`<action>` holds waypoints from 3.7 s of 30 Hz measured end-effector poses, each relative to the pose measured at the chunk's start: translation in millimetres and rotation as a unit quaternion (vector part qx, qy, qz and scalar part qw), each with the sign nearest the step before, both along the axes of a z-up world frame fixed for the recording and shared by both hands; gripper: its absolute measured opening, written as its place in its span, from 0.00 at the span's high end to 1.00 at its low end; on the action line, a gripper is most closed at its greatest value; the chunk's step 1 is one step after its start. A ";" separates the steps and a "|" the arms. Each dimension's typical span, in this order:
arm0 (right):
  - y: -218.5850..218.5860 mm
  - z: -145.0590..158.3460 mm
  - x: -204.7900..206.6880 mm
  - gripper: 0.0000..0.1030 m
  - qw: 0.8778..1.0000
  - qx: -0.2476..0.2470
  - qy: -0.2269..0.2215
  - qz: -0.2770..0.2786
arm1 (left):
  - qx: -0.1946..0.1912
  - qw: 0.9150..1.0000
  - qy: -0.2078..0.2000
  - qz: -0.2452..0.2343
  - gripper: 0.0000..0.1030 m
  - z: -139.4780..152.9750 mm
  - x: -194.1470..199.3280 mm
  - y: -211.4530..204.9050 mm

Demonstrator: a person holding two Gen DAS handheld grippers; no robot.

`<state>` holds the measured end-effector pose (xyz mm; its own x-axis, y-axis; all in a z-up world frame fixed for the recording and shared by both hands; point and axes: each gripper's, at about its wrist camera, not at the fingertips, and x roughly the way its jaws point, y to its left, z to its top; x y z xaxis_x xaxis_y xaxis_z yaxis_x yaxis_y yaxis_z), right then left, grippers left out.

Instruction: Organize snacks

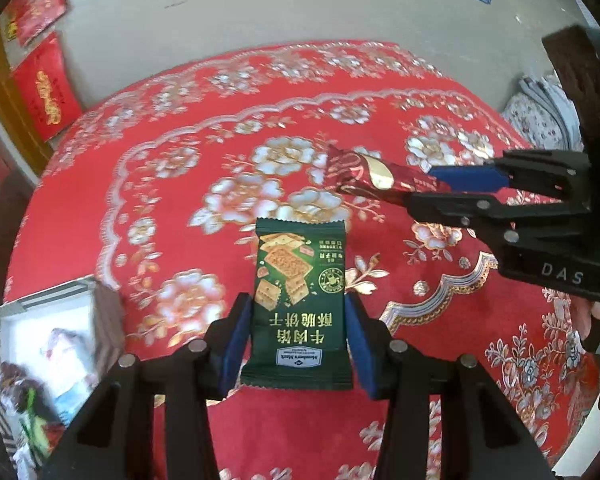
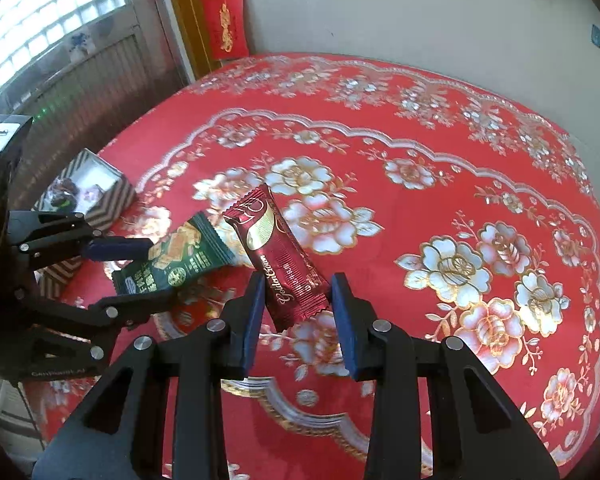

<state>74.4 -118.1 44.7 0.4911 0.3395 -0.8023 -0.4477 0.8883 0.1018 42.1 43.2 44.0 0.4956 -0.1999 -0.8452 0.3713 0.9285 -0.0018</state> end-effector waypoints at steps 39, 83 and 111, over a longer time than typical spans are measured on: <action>241.9 9.3 -96.5 0.68 0.983 0.034 0.007 0.182 | 0.017 0.960 -0.091 0.264 0.53 18.4 -129.6 222.2; 209.0 25.4 -155.8 0.27 0.986 0.015 -0.123 0.114 | 0.016 0.904 -0.177 0.390 0.00 28.8 -189.4 200.9; 193.0 25.1 -176.7 0.26 0.983 0.039 -0.139 0.111 | 0.032 0.889 -0.191 0.415 0.00 39.8 -212.3 184.9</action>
